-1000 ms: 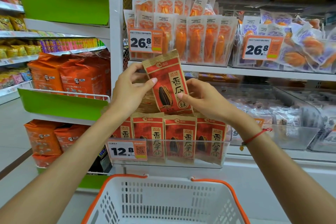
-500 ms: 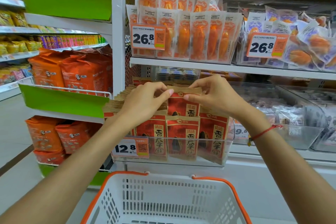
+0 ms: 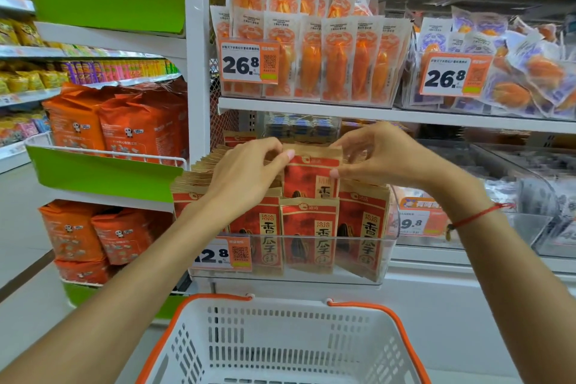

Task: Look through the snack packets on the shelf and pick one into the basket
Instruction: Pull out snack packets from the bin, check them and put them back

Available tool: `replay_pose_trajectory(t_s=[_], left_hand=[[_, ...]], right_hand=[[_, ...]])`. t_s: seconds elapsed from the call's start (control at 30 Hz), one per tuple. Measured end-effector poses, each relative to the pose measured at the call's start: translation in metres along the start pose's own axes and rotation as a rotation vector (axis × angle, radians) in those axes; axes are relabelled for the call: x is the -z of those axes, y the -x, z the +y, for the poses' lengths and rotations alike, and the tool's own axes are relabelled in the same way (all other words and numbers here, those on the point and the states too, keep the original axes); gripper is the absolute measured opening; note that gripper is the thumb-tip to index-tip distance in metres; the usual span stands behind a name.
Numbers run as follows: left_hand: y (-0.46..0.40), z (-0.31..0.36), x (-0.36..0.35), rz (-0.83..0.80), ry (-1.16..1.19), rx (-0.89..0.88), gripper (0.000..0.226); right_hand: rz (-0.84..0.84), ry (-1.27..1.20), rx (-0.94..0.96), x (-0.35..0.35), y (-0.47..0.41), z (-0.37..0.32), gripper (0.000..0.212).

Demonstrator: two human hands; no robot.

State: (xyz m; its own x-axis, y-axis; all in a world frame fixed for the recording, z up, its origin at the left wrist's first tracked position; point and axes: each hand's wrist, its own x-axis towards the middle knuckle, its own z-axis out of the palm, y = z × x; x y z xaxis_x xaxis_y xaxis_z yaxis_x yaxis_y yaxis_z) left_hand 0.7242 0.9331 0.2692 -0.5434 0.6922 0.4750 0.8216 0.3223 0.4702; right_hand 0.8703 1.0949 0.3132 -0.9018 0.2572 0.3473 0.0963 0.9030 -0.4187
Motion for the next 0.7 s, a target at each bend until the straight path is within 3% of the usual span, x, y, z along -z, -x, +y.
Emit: replay_pose_trajectory(t_s=[0.1,0.23,0.43,0.7], left_hand=[[-0.004,-0.003,0.002,0.024,0.051,0.020,0.028],[-0.004,-0.002,-0.001,0.055,0.029,0.036,0.029],[-0.003,0.003,-0.002,0.188,0.036,0.034,0.032],[0.001,0.007,-0.014,0.036,-0.081,0.033,0.033]], right_hand=[[-0.073,0.143,-0.107,0.002,0.000,0.011,0.031],[-0.027,0.159,-0.114,-0.009,0.001,0.018,0.011],[-0.050,0.184,-0.143,-0.003,0.003,0.022,0.029],[-0.160,0.070,-0.125,0.009,0.010,0.025,0.032]])
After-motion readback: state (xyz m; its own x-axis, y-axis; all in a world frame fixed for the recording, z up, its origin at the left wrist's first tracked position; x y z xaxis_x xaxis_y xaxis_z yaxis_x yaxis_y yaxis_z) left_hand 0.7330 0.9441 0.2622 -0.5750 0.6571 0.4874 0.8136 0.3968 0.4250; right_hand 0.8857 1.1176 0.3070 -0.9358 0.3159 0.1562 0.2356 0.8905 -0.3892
